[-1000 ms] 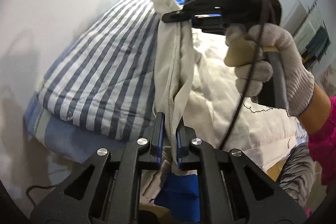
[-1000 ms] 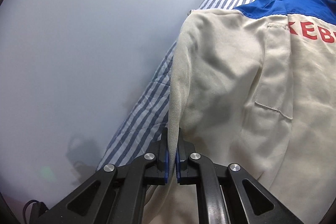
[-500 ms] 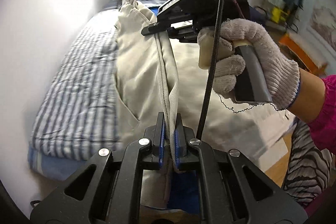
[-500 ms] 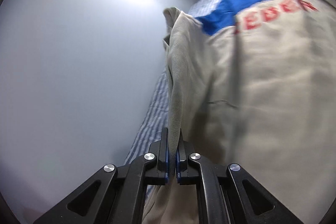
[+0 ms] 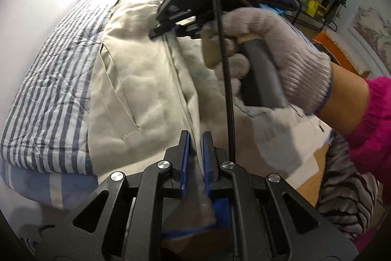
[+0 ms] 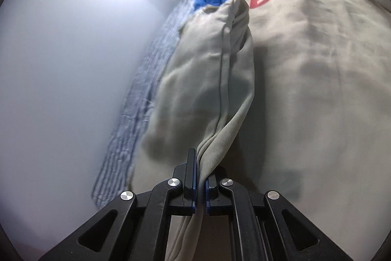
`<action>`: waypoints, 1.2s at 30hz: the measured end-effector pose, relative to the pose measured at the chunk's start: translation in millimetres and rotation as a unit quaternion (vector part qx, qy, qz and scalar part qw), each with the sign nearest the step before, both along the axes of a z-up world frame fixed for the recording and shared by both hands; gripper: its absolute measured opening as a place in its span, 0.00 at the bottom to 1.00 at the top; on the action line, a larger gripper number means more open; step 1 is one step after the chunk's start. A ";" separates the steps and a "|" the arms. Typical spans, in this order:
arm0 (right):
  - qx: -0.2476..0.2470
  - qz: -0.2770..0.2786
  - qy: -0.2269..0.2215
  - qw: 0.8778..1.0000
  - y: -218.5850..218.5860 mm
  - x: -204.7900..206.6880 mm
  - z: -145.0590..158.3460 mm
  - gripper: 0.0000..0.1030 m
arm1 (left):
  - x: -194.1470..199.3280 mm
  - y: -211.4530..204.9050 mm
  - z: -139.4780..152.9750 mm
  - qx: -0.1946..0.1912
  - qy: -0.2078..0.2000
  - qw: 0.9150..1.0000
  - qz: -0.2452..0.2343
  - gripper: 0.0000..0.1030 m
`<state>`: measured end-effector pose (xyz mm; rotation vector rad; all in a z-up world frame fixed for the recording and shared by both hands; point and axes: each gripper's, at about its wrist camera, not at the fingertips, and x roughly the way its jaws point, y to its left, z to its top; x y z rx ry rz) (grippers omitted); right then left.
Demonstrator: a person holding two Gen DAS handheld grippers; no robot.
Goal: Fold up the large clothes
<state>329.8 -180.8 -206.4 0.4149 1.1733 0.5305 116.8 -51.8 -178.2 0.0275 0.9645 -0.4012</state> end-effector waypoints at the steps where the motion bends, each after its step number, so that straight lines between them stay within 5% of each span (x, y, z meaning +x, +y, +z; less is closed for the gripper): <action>1: -0.006 0.002 0.000 1.000 0.0 -0.1 -0.5 0.03 | -7.7 2.7 2.6 -0.001 -0.001 1.000 -0.007 0.07; 9: 0.026 0.014 -0.012 0.999 -38.4 -37.3 35.6 0.35 | -56.0 69.7 37.4 -0.042 -0.015 0.999 0.012 0.08; 14: 0.035 0.057 -0.042 0.997 -44.6 -92.4 61.6 0.35 | -52.2 112.2 38.4 -0.040 -0.027 0.996 0.069 0.08; 19: 0.045 0.119 -0.069 0.990 -18.0 -147.0 73.1 0.35 | -28.5 110.1 11.9 -0.040 -0.006 0.997 0.070 0.08; 24: 0.004 0.165 -0.059 0.985 17.7 -176.5 57.7 0.35 | -9.5 106.9 -18.7 -0.062 0.040 0.995 0.072 0.08; 28: -0.041 0.179 -0.033 0.982 21.9 -188.5 27.3 0.35 | -15.6 92.2 -46.4 -0.038 0.068 0.996 0.048 0.08; 31: -0.063 0.180 -0.017 0.981 14.6 -197.9 11.4 0.35 | -27.9 89.1 -45.8 -0.018 0.063 0.997 0.030 0.08; 36: -0.057 0.159 -0.040 0.985 -5.6 -205.9 26.9 0.39 | -37.6 101.7 -39.4 -0.024 0.074 0.996 0.053 0.08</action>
